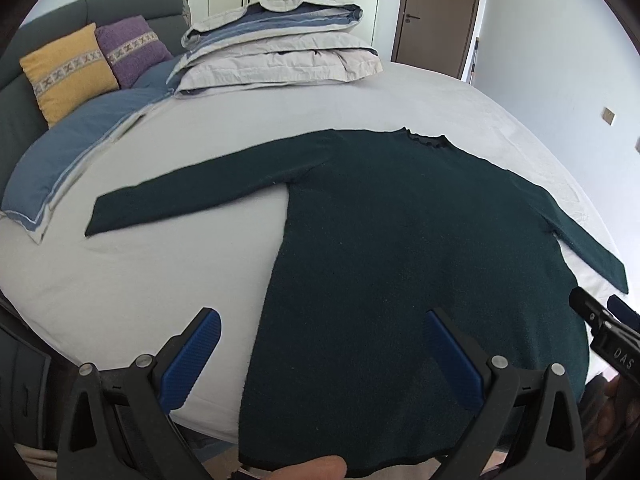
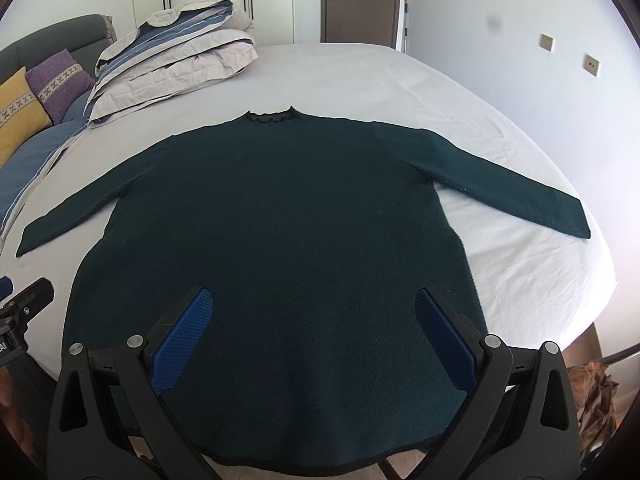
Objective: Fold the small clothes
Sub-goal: 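Grasp a sweater sleeve with the right gripper and fold it across the body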
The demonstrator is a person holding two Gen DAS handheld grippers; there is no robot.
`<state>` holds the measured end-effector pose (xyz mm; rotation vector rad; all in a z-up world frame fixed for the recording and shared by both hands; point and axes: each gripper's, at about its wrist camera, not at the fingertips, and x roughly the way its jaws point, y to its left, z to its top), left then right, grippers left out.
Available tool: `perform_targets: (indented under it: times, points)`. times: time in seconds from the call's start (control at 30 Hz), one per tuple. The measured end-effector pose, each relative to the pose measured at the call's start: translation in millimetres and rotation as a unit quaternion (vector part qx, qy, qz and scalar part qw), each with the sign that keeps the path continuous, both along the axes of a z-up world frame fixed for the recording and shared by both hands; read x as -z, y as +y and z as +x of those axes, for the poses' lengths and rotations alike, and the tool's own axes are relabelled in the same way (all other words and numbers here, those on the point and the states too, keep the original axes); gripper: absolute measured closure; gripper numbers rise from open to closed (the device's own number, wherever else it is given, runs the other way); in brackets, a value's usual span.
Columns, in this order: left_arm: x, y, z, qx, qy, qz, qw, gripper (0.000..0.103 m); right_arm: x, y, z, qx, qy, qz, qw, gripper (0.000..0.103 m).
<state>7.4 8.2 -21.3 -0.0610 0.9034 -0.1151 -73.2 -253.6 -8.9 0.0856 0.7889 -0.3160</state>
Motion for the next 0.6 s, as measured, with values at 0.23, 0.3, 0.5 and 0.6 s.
perform_targets:
  times: [0.23, 0.3, 0.5, 0.6]
  points:
    - [17.5, -7.0, -2.8, 0.018, -0.002, -0.031, 0.9994, 0.000, -4.9, -155.9, -20.7, 0.126, -0.068, 0.090, 0.986, 0.000]
    - [22.5, -15.7, -3.4, 0.020, 0.004, -0.006, 0.9998, 0.000, 0.5, -214.6, -36.5, 0.176, -0.096, 0.138, 0.970, 0.000]
    - [39.5, -19.1, 12.8, -0.005, 0.046, 0.010, 0.9989, 0.000, 40.4, -376.1, -85.0, 0.311, -0.161, 0.275, 0.895, 0.006]
    - [42.5, -25.0, 22.5, -0.006, 0.049, 0.016, 0.9987, 0.000, 62.1, -426.8, -89.4, 0.336, -0.182, 0.326, 0.865, 0.017]
